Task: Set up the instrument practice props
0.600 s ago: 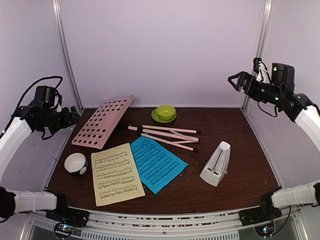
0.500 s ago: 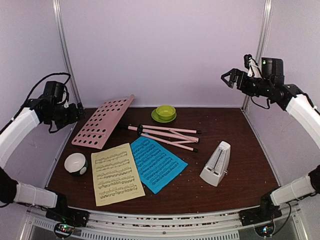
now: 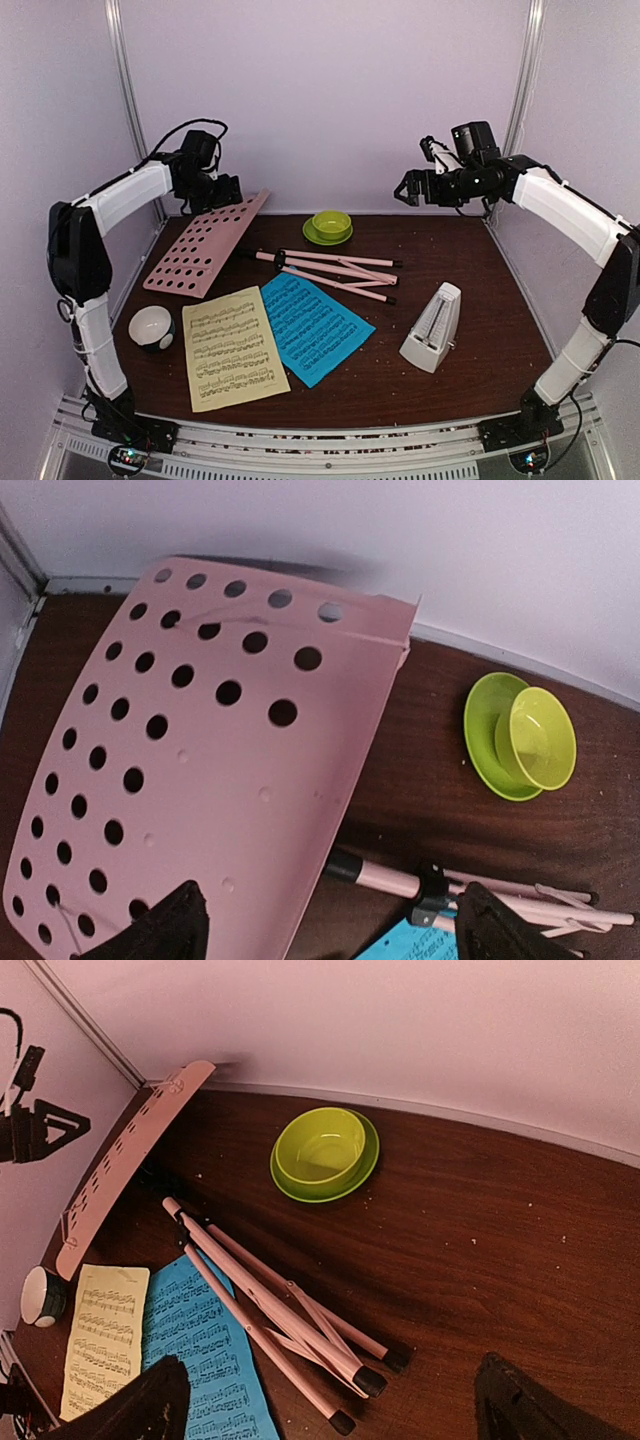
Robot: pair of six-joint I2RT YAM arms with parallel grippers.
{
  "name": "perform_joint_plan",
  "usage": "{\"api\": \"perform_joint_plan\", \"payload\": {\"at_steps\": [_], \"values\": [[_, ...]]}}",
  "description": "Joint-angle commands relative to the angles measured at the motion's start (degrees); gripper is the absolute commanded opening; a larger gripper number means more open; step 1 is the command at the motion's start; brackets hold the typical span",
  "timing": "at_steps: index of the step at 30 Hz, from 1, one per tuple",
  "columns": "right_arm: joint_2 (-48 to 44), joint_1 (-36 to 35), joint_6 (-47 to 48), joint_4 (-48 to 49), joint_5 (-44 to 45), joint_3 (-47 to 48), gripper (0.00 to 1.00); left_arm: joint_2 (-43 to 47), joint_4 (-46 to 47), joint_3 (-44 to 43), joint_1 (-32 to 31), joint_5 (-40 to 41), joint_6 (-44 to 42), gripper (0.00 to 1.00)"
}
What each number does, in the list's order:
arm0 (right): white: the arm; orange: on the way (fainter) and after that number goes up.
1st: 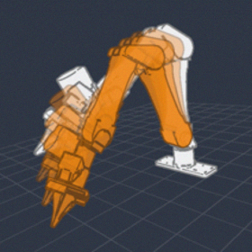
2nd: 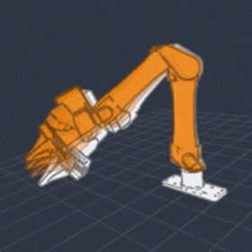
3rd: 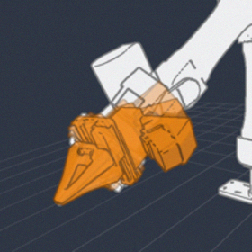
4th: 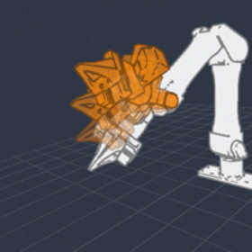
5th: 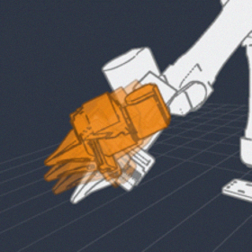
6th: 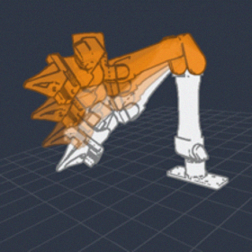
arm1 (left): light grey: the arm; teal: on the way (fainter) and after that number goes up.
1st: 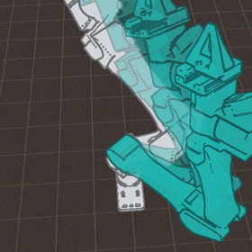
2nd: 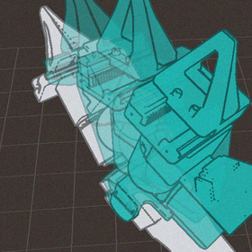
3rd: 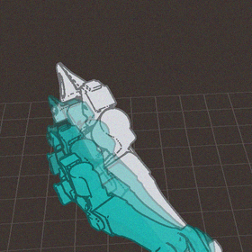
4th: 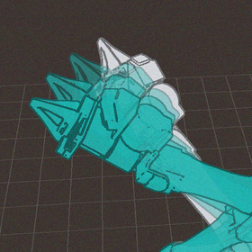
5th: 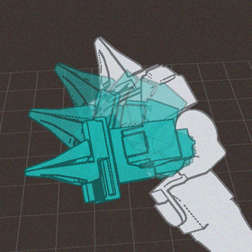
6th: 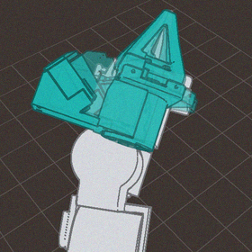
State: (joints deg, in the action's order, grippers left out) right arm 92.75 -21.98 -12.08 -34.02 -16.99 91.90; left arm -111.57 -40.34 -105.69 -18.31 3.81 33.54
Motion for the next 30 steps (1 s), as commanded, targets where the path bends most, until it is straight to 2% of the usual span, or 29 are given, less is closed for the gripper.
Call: {"api": "perform_joint_plan", "payload": {"at_steps": [1, 7, 12, 19, 25, 30], "values": [[0.18, -0.98, 2.36, -2.64, 0.38, 3.01, 1.0, -8.16, -3.33, -10.16, -0.49, -1.6, -6.09, 0.85], [0.42, -1.31, 2.79, -3.18, 0.25, 3.33, 1.0, -14.83, -5.25, -14.74, -0.61, -2.33, -9.99, 0.74], [1.26, -1.36, 3.63, -4.18, -0.16, 4.03, 1.0, -18.29, -7.52, -15.23, -0.65, -2.59, -12.94, 0.55], [1.56, -1.4, 5.2, -5.3, 0.82, 4.28, 1.0, -20.4, -8.61, -15.39, -0.76, -1.77, -16.13, 0.38], [1.49, -1.39, 5.24, -5.35, -0.04, 3.5, 1.0, -21.39, -11.95, -20.07, -1.15, 1.46, -21.11, 0.0], [-0.04, -1.33, 5.44, -5.2, -0.88, 1.71, 1.0, -19.04, -13.69, -27.23, -1.72, 6.17, -27.77, 0.0]]}}
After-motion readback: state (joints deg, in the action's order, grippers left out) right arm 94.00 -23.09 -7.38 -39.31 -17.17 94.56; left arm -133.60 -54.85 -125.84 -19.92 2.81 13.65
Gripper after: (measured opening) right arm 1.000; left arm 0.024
